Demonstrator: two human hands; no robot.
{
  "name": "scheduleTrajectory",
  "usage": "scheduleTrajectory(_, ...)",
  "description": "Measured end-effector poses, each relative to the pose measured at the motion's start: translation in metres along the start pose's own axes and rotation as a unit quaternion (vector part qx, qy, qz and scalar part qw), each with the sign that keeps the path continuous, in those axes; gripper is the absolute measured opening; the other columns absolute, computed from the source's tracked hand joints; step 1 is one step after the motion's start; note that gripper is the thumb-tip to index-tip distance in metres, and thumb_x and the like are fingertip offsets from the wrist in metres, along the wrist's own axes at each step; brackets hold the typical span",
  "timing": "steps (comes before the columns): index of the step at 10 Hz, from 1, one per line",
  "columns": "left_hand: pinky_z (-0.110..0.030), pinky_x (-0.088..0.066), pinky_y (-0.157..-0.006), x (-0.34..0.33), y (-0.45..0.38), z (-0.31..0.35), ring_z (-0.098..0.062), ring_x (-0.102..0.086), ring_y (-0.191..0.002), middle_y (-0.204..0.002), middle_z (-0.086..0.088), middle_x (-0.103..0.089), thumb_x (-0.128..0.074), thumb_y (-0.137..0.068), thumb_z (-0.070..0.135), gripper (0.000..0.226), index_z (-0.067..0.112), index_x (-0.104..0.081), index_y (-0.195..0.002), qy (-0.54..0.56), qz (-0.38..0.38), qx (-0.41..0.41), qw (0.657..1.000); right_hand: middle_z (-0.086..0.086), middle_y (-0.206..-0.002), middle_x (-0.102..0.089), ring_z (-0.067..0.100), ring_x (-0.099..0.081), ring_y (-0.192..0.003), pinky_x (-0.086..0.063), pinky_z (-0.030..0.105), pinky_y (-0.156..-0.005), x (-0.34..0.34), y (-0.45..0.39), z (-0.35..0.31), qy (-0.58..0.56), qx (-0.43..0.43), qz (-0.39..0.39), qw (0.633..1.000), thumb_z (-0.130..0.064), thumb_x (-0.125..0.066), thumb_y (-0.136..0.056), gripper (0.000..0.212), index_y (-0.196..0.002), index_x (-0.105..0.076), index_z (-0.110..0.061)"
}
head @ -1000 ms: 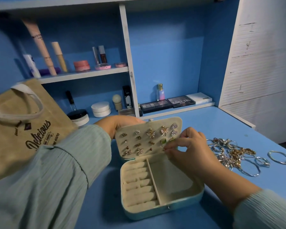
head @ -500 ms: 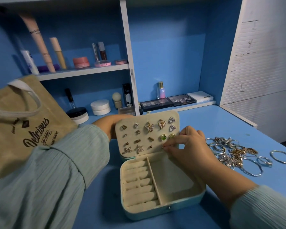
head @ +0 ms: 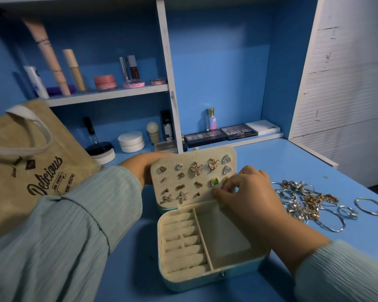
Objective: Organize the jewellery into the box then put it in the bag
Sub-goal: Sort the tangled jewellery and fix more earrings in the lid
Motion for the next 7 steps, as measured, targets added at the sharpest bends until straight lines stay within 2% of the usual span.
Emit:
scheduleTrajectory(1,-0.029,-0.043,-0.063,-0.002,0.001,0.003,-0.020,-0.051,-0.066,-0.077,-0.009,-0.053,-0.056,-0.091,0.026,0.024,0.008,-0.051,-0.077,-0.019,-0.015,-0.030,0.999,-0.007,-0.085,-0.041,0.017,-0.037,-0.099,-0.036,0.030,-0.080,0.002,0.001,0.004,0.024,-0.026,0.010,0.999,-0.048,-0.065,-0.079,0.031,-0.064,-0.054,-0.023)
scheduleTrajectory(2,-0.028,-0.043,-0.060,-0.027,0.022,0.020,-0.017,-0.057,-0.053,-0.056,-0.005,-0.060,-0.050,-0.093,0.017,0.026,0.007,-0.053,-0.069,-0.166,-0.121,-0.115,0.972,-0.007,-0.092,-0.040,0.018,-0.039,-0.102,-0.036,0.029,-0.084,0.005,0.002,0.012,0.031,-0.054,0.013,0.998,-0.055,-0.065,-0.075,0.039,-0.080,-0.044,-0.022)
scheduleTrajectory(3,-0.020,-0.049,-0.051,-0.050,0.028,0.020,-0.008,-0.061,-0.049,-0.053,0.004,-0.064,-0.046,-0.094,0.006,0.023,0.010,-0.057,-0.074,-0.178,-0.201,-0.080,0.960,-0.008,-0.101,-0.037,0.019,-0.036,-0.112,-0.033,0.030,-0.090,0.005,0.002,0.016,0.013,-0.063,0.012,0.998,-0.055,-0.067,-0.073,0.052,-0.106,-0.043,-0.022)
scheduleTrajectory(4,-0.021,-0.052,-0.066,-0.067,0.040,0.018,-0.011,-0.064,-0.071,-0.082,0.000,-0.069,-0.055,-0.089,0.021,0.010,0.017,-0.064,-0.091,-0.224,-0.277,-0.099,0.929,-0.007,-0.095,-0.047,0.019,-0.044,-0.104,-0.038,0.028,-0.086,0.003,0.001,0.012,0.006,-0.015,0.016,1.000,-0.050,-0.067,-0.071,0.035,-0.092,-0.052,-0.026)
scheduleTrajectory(5,-0.019,-0.042,-0.067,-0.074,0.043,0.016,-0.005,-0.055,-0.069,-0.085,0.008,-0.069,-0.051,-0.092,0.023,0.013,0.017,-0.061,-0.094,-0.191,-0.303,-0.103,0.928,-0.003,-0.084,-0.053,0.019,-0.052,-0.089,-0.042,0.028,-0.073,0.004,0.001,0.012,-0.030,0.037,0.028,0.998,-0.037,-0.074,-0.067,0.024,-0.077,-0.064,-0.017)
scheduleTrajectory(6,-0.016,-0.036,-0.060,-0.077,0.046,0.017,0.000,-0.051,-0.061,-0.093,0.010,-0.072,-0.044,-0.098,0.018,0.015,0.017,-0.057,-0.091,-0.190,-0.300,-0.112,0.928,0.001,-0.079,-0.054,0.022,-0.051,-0.077,-0.041,0.032,-0.063,0.007,0.003,0.006,-0.040,0.099,0.032,0.994,-0.022,-0.081,-0.063,0.023,-0.070,-0.063,-0.010)
scheduleTrajectory(7,-0.016,-0.036,-0.059,-0.075,0.048,0.019,0.000,-0.049,-0.059,-0.095,0.010,-0.072,-0.044,-0.098,0.019,0.015,0.018,-0.058,-0.091,-0.205,-0.283,-0.136,0.927,0.000,-0.078,-0.052,0.018,-0.048,-0.072,-0.039,0.033,-0.059,0.009,0.004,-0.001,-0.037,0.131,0.034,0.990,-0.020,-0.082,-0.062,0.026,-0.068,-0.060,-0.008)
Point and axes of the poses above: each hand's wrist, its own y-axis away from the middle knuckle, its own x-axis out of the back of the hand, z = x × y, the point moved 10 cm from there along -y, towards the middle knuckle
